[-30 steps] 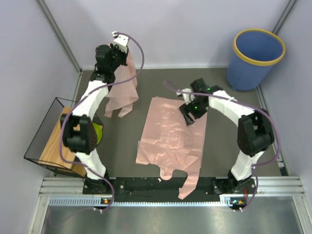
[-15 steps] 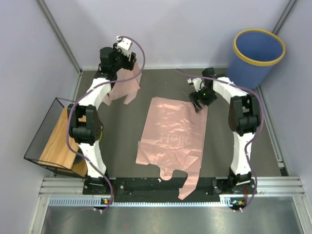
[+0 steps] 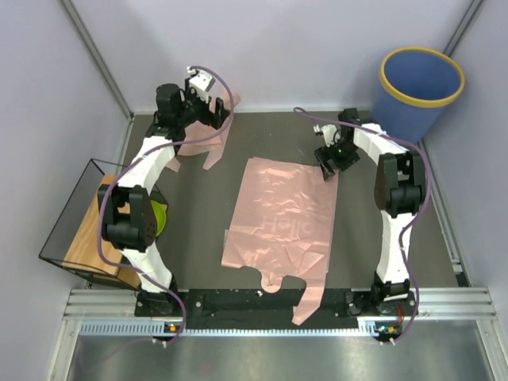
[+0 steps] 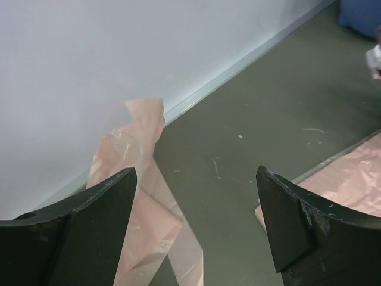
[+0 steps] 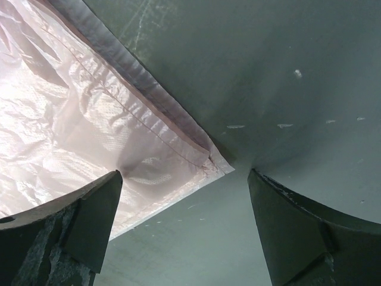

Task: Put the trash bags into the trash bin

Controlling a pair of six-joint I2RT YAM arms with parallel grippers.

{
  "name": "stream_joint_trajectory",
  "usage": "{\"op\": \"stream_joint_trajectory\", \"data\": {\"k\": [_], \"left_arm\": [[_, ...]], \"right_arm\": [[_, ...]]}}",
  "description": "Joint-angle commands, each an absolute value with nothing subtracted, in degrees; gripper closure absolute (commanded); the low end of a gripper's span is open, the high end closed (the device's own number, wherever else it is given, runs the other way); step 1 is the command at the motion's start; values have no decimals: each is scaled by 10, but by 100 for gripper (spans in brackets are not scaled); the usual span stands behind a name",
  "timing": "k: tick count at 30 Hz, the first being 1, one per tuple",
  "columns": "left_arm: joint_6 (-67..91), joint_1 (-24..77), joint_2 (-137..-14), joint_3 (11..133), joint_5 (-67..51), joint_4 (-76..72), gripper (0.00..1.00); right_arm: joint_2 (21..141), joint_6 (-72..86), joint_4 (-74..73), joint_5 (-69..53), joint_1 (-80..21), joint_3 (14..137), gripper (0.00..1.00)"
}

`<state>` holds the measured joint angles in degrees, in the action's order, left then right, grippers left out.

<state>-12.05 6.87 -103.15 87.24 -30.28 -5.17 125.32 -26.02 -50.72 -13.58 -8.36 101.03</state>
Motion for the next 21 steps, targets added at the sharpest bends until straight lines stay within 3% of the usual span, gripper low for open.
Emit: {"op": "stream_joint_trajectory", "data": {"k": [1, 4, 6, 7, 12, 15, 17, 21], "left_arm": [[-93, 67, -980, 865, -353, -69, 12], [-87, 67, -963, 860, -351, -64, 12], [-85, 67, -955, 856, -350, -61, 12], [-84, 68, -945, 852, -351, -61, 12], [-83, 66, -919, 844, -347, -48, 12], [-78, 64, -909, 842, -345, -46, 12], [-70, 62, -904, 839, -342, -40, 12], [-66, 56, -884, 817, -342, -30, 13]], "right_arm": [[1238, -273, -509, -152, -79, 1005, 12], [1261, -267, -510, -163, -85, 998, 17], [1271, -265, -511, -184, -90, 994, 26], [1271, -266, -513, -192, -89, 993, 36], [1258, -274, -530, -243, -90, 989, 51], [1243, -281, -534, -263, -91, 984, 72], [1222, -285, -534, -282, -92, 977, 97], [1159, -299, -533, -308, -109, 951, 100]]}}
